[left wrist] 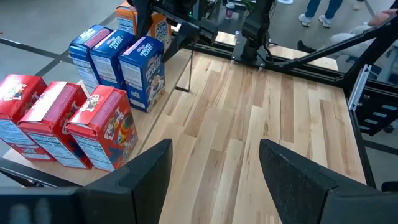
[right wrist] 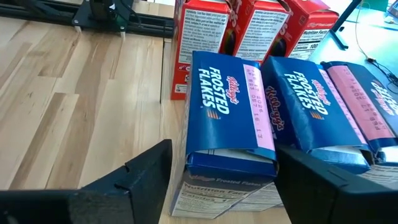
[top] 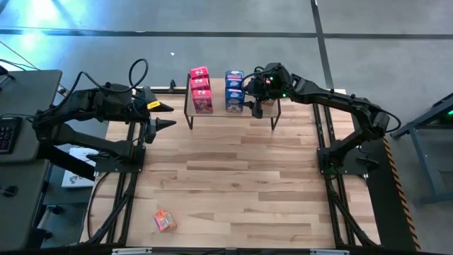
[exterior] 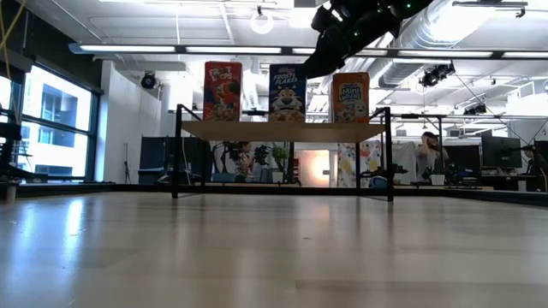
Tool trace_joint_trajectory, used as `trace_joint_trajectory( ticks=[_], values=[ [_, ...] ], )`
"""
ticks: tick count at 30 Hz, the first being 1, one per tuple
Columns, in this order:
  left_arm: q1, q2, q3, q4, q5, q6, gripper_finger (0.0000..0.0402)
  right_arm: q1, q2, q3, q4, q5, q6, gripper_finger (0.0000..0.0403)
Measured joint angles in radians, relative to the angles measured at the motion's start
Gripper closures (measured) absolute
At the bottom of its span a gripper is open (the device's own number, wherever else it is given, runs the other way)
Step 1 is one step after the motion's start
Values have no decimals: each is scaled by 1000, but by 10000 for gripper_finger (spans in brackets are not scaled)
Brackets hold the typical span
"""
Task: Stack cereal on shelf
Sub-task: Put the blue cereal box on the shelf aligned with the other blue cereal boxes, then put the orange cereal box on the shelf aligned with the other orange cereal boxes
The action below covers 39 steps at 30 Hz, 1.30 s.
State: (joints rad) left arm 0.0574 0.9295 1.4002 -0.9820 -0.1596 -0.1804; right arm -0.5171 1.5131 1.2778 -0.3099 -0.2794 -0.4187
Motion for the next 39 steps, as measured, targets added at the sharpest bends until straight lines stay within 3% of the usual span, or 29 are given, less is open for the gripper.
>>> trace_joint_trajectory(
  ticks=[19, 39],
  values=[
    [0, 0, 0, 0, 0, 0, 169, 19, -39, 0, -14, 21, 21, 118],
    [0, 0, 0, 0, 0, 0, 169, 131, -240, 0, -199, 143, 73, 118]
  ],
)
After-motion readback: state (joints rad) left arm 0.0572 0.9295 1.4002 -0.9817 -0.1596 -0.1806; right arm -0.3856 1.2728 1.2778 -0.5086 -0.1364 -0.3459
